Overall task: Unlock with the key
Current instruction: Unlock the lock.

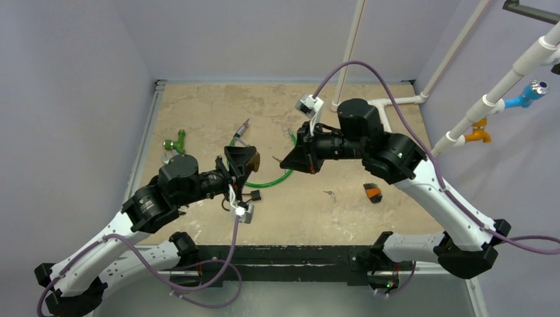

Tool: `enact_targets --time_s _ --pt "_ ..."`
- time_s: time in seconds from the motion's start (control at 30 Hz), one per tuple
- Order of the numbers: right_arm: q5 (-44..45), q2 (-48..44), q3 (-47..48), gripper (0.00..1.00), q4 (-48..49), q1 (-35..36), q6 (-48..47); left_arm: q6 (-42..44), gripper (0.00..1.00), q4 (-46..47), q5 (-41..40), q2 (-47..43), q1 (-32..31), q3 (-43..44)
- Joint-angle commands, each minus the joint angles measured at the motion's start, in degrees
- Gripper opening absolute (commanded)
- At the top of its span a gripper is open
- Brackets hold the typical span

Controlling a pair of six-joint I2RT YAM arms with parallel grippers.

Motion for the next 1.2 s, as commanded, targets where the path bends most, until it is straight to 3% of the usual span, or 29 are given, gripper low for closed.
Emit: enact_targets --time_s 0.0,0.27,1.17 --pt "0.2 3.1 4.4 0.00 -3.2 3.8 -4.8 8.4 0.00 9.3 -4.7 -1.4 0.4 -1.7" --pt "4.1 3.3 5.4 0.00 -3.8 6.4 -5.5 10.0 0.00 7.3 -11.3 -2.6 0.4 -0.6" --pt "10.9 9.8 7.5 0.00 3.1 9.9 -6.0 10.9 0.00 6.3 -10.1 -2.6 0.5 0.5"
